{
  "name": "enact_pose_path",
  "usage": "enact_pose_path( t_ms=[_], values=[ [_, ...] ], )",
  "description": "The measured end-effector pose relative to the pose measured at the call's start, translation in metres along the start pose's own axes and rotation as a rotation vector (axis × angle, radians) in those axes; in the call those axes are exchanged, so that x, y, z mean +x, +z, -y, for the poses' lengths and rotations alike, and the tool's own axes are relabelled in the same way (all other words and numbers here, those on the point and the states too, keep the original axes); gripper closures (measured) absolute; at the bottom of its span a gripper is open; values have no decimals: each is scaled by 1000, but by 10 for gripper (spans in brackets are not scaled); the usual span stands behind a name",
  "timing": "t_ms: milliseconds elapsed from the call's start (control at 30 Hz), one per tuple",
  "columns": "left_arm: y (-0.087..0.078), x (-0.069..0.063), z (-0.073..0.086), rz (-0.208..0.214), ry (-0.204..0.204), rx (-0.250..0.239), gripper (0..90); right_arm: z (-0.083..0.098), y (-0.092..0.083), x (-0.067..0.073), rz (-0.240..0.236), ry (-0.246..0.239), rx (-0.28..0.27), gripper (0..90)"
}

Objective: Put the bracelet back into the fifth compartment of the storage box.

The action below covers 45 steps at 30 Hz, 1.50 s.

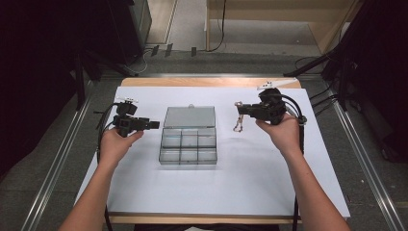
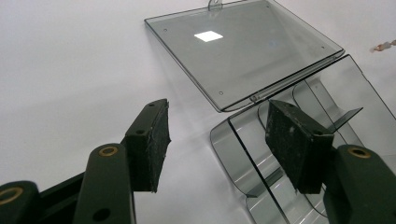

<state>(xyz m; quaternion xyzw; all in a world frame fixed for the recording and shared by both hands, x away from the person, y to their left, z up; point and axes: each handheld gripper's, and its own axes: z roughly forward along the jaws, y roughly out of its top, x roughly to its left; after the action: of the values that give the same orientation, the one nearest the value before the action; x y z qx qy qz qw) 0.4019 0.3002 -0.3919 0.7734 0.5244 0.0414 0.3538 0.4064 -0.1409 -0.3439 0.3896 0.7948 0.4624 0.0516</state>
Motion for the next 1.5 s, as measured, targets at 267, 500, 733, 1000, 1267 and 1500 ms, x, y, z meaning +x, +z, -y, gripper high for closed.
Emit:
enact_pose_path(
  t_ms=[267, 500, 733, 1000, 1267, 1500],
  values=[
    [0, 0, 0, 1, -1, 1, 408, -4, -7, 5, -12, -13, -28, 858],
    [-1, 1, 0, 2, -2, 0, 407, -11, -15, 17, -30, -36, -54, 857],
    [-1, 1, 0, 2, 1, 1, 407, -15, -17, 28, -47, -52, -63, 857],
    [-1, 1, 0, 2, 0, 1, 407, -19, -19, 37, -57, -65, -76, 857],
    [-2, 1, 0, 1, 1, -1, 407, -21, -18, 45, -65, -67, -70, 857],
    [-2, 1, 0, 0, 0, -3, 407, -25, -18, 59, -83, -86, -72, 858]
  ],
)
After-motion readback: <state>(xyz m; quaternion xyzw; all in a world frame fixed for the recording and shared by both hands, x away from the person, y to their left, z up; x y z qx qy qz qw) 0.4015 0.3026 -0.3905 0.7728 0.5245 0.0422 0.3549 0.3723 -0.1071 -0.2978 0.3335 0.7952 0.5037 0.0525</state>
